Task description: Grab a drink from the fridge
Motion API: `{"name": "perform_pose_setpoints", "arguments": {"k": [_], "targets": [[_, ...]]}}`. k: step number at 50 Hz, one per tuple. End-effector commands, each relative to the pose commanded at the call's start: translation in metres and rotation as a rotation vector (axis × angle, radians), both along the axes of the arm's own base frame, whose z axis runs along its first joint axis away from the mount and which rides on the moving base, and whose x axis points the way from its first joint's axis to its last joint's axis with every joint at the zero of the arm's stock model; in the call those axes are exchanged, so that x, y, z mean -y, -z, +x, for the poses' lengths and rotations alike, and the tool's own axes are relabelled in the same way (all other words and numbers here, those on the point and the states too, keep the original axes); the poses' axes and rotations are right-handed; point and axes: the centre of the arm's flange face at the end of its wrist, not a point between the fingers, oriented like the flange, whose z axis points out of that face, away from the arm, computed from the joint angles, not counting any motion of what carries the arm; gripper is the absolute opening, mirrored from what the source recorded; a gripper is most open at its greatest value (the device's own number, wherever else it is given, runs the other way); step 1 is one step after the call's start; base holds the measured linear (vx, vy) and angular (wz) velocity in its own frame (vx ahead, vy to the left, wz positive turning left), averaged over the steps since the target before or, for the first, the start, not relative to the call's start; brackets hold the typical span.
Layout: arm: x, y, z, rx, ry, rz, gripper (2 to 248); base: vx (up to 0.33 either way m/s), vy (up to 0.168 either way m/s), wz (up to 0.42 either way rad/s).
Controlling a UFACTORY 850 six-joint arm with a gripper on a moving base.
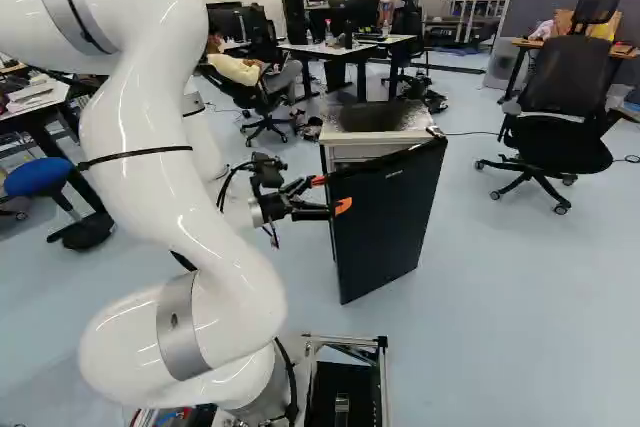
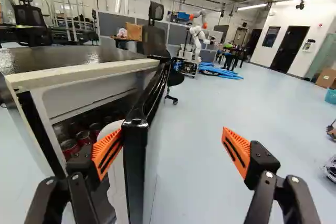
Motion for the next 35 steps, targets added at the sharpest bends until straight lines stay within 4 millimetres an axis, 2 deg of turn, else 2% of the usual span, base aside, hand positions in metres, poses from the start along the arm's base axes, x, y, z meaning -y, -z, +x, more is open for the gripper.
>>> {"name": "perform_pose_setpoints", "arguments": {"k": [35], "targets": [[0.026,-0.001,-0.010,-0.010,0.123,-0.013,247,0.000,0.000,0.000]]}}
